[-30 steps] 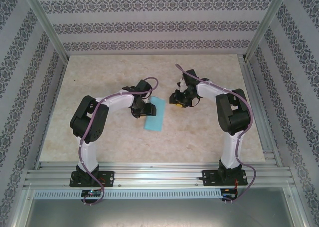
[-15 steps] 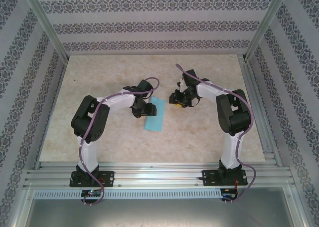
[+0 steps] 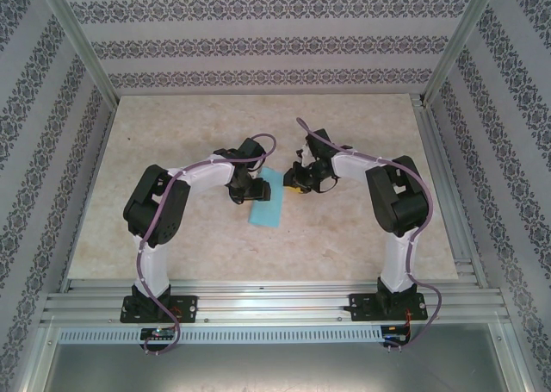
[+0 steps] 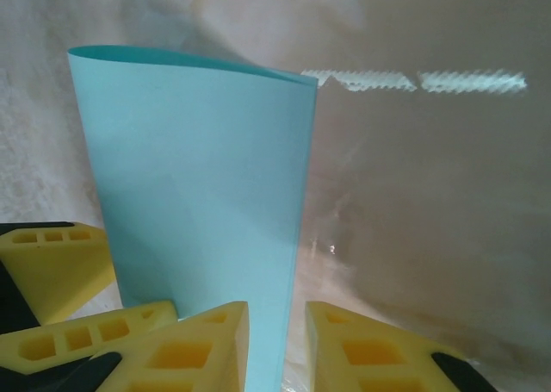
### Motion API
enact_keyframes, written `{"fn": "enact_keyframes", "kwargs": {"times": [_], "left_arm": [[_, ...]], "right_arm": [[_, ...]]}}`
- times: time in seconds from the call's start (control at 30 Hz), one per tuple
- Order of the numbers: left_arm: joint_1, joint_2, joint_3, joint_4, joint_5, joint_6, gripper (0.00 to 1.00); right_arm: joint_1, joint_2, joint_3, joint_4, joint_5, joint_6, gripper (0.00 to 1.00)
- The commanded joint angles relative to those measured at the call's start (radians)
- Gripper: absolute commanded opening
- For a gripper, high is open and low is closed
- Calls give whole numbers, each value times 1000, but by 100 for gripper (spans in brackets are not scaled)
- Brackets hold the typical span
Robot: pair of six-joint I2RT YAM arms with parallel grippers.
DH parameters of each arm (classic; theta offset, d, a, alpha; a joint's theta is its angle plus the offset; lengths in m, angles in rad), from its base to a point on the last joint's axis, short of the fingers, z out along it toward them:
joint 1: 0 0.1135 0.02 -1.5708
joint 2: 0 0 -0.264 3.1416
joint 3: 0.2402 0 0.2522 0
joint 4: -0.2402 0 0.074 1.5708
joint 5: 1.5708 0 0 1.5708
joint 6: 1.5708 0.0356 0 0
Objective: Fold a paper plane with a square sheet of paper (fold left side to right side)
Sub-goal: Hold the square sheet of paper at the center of the table.
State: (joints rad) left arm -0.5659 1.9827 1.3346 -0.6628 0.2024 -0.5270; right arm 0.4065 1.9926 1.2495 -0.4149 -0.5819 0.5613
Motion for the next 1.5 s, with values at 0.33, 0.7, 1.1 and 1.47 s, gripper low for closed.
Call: {"fn": "enact_keyframes", "kwargs": {"times": [0.33, 0.7, 1.1, 1.47], "left_arm": [[-47, 93, -10, 36, 66, -1, 60], [-46, 100, -8, 39, 69, -2, 61], [-46, 111, 1, 42, 74, -8, 62], [-46, 119, 5, 41, 75, -6, 62]], "right_arm": [[12, -27, -2, 28, 4, 37, 23], [15, -26, -3, 25, 4, 43, 22], [17, -44, -19, 28, 18, 60, 21], [17, -68, -39, 34, 50, 78, 21]]}}
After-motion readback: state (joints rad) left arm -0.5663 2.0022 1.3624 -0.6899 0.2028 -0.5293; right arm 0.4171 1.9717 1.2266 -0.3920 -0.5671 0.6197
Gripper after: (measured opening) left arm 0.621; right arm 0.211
